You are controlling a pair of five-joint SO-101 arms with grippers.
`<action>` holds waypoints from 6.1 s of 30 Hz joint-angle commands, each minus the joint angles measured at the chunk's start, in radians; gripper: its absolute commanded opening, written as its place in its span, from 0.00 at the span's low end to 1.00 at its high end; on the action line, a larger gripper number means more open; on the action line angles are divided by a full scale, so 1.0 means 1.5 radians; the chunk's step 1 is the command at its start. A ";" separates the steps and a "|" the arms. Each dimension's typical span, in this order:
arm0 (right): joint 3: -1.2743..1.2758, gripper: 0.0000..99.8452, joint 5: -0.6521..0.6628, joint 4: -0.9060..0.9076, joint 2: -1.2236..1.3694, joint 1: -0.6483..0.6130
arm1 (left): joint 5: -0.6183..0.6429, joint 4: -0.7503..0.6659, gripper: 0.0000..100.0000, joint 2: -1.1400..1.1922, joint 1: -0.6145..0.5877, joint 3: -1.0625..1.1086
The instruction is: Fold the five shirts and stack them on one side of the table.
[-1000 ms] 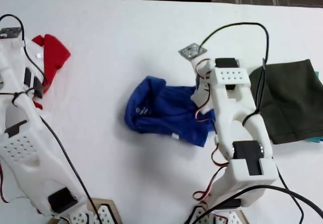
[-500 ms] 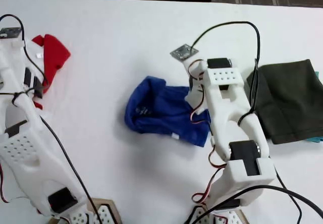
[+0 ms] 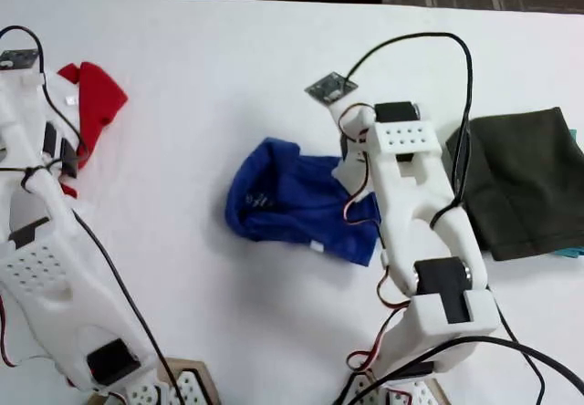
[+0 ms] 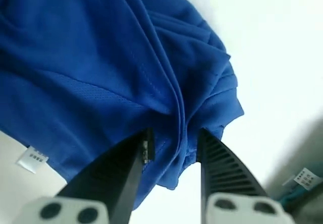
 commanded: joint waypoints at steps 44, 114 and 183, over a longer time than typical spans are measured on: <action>0.054 0.14 0.045 -0.055 -0.042 0.039 | -0.005 -0.001 0.18 -0.048 0.004 -0.003; -0.065 0.02 0.063 -0.031 -0.059 0.070 | -0.003 -0.003 0.18 -0.048 0.007 -0.003; -0.166 0.03 0.091 -0.051 0.100 0.059 | -0.004 -0.003 0.18 -0.048 0.007 -0.003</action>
